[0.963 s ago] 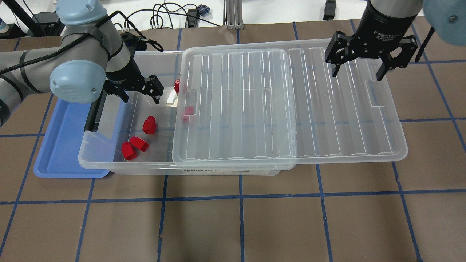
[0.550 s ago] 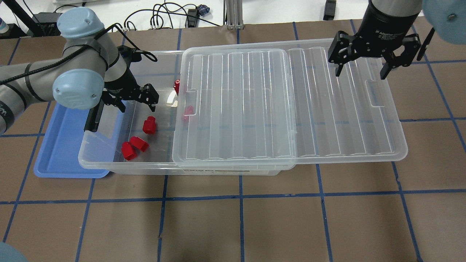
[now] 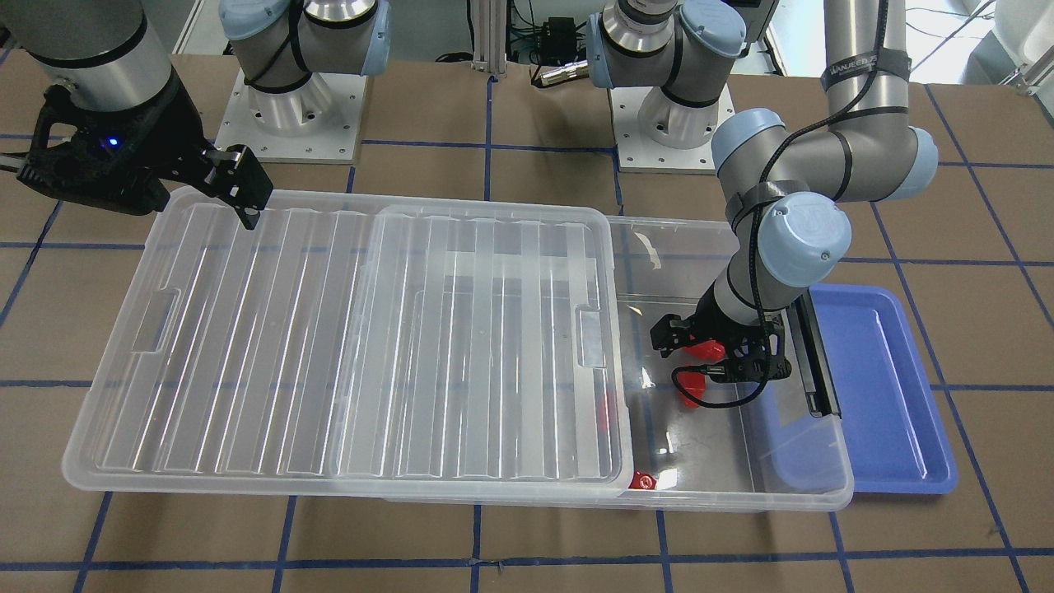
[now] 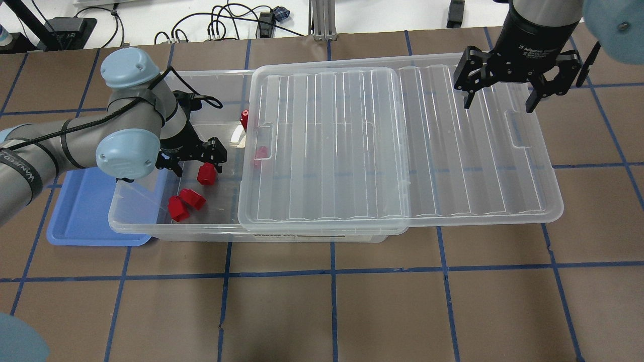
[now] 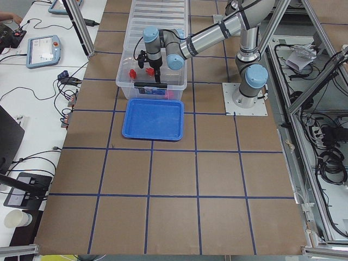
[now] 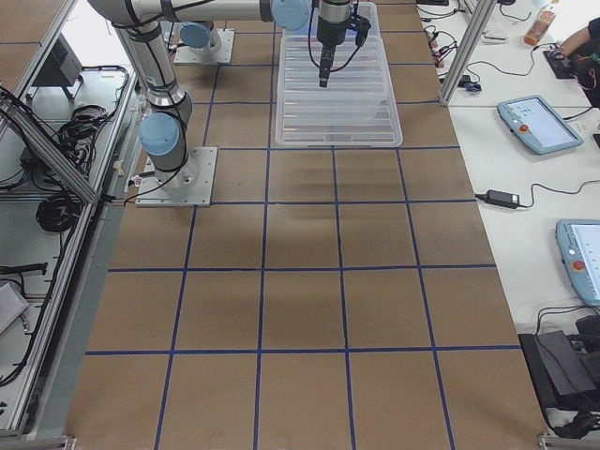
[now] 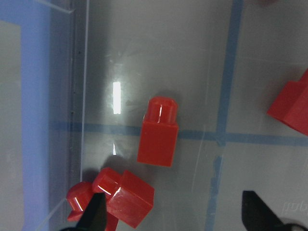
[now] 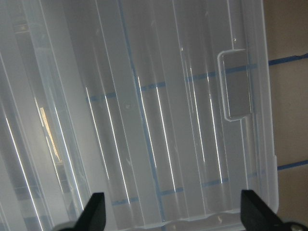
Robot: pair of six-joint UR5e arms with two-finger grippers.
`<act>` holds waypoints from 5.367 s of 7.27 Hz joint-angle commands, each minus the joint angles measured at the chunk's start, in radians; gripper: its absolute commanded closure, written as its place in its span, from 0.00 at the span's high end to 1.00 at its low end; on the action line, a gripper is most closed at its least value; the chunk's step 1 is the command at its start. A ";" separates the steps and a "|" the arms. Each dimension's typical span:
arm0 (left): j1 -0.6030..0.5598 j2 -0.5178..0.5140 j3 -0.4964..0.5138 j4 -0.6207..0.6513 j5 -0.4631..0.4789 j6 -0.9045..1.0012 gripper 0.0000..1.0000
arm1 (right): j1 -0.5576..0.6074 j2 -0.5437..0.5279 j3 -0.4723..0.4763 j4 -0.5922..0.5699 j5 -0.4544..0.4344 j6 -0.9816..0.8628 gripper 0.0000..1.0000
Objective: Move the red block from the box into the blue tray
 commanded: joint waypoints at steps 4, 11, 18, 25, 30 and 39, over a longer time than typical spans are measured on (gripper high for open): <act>0.008 -0.116 -0.016 0.183 0.004 0.079 0.83 | 0.001 0.002 -0.001 0.003 0.001 -0.002 1.00; -0.002 -0.061 0.155 -0.148 -0.014 0.056 0.00 | 0.001 0.005 -0.009 0.000 0.001 -0.002 1.00; 0.109 0.100 0.401 -0.539 0.176 0.302 0.00 | -0.034 0.024 -0.007 -0.016 -0.002 -0.061 1.00; 0.420 -0.100 0.094 0.063 -0.010 0.710 0.02 | -0.441 0.026 0.239 -0.236 -0.014 -0.589 1.00; 0.332 0.111 0.331 -0.464 -0.013 0.681 1.00 | -0.442 0.030 0.306 -0.305 0.018 -0.579 1.00; -0.083 0.244 0.401 -0.622 -0.005 -0.085 1.00 | -0.336 0.079 0.306 -0.393 0.038 -0.548 1.00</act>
